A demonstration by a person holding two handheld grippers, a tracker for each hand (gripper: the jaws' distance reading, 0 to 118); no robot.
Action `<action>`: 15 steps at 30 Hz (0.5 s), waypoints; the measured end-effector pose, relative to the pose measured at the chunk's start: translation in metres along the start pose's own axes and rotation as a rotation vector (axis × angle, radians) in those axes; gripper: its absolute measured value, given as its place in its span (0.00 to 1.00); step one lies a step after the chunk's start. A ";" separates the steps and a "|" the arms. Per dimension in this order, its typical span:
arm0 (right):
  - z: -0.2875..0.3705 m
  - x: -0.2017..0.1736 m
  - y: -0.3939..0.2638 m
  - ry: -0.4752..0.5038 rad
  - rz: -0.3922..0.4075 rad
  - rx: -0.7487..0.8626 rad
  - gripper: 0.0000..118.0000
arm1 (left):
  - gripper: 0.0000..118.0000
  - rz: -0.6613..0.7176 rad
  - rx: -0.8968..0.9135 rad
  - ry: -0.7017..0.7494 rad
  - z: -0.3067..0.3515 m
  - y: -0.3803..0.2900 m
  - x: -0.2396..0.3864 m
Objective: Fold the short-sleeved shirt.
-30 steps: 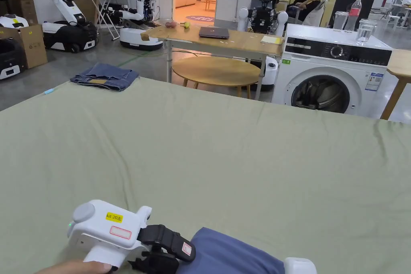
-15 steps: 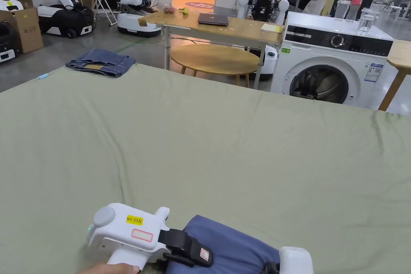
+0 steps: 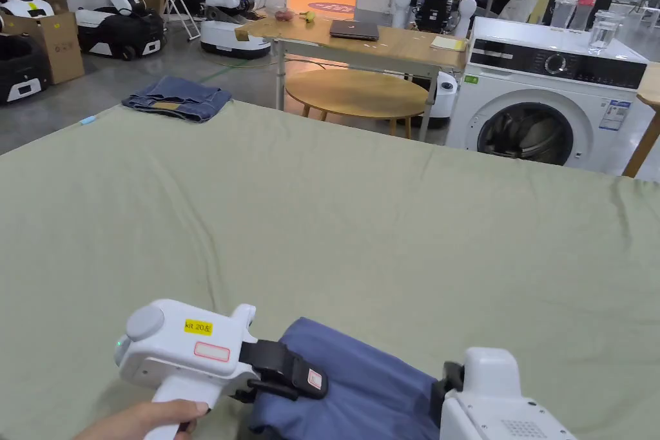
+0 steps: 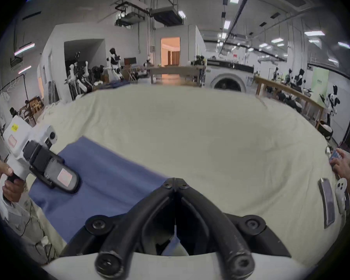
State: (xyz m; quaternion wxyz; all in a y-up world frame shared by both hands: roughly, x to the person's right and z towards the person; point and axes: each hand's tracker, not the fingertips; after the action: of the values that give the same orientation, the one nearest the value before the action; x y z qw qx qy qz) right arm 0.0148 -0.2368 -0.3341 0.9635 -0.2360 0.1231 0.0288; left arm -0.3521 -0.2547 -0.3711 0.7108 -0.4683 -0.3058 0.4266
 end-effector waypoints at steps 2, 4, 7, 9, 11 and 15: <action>-0.003 -0.005 0.013 -0.042 0.017 0.060 0.00 | 0.16 0.004 0.028 0.023 0.025 0.005 0.007; -0.005 -0.008 0.027 -0.012 -0.004 0.078 0.00 | 0.16 -0.010 0.056 0.066 0.058 0.020 0.004; -0.008 -0.014 0.040 -0.007 0.012 0.094 0.00 | 0.16 -0.042 0.086 0.172 0.112 0.037 0.008; -0.008 -0.020 0.045 0.016 0.023 0.099 0.00 | 0.16 -0.053 0.089 0.233 0.150 0.051 0.007; -0.013 -0.030 0.049 0.029 0.051 0.097 0.00 | 0.16 -0.034 0.107 0.298 0.187 0.063 0.000; -0.021 -0.052 0.052 0.057 0.075 0.085 0.00 | 0.16 0.024 0.121 0.412 0.243 0.085 -0.011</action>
State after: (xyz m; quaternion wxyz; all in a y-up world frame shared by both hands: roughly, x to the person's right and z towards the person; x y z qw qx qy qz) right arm -0.0458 -0.2004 -0.3629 0.9670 -0.1908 0.1604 0.0527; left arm -0.5872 -0.1498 -0.3588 0.7799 -0.5057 -0.1224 0.3480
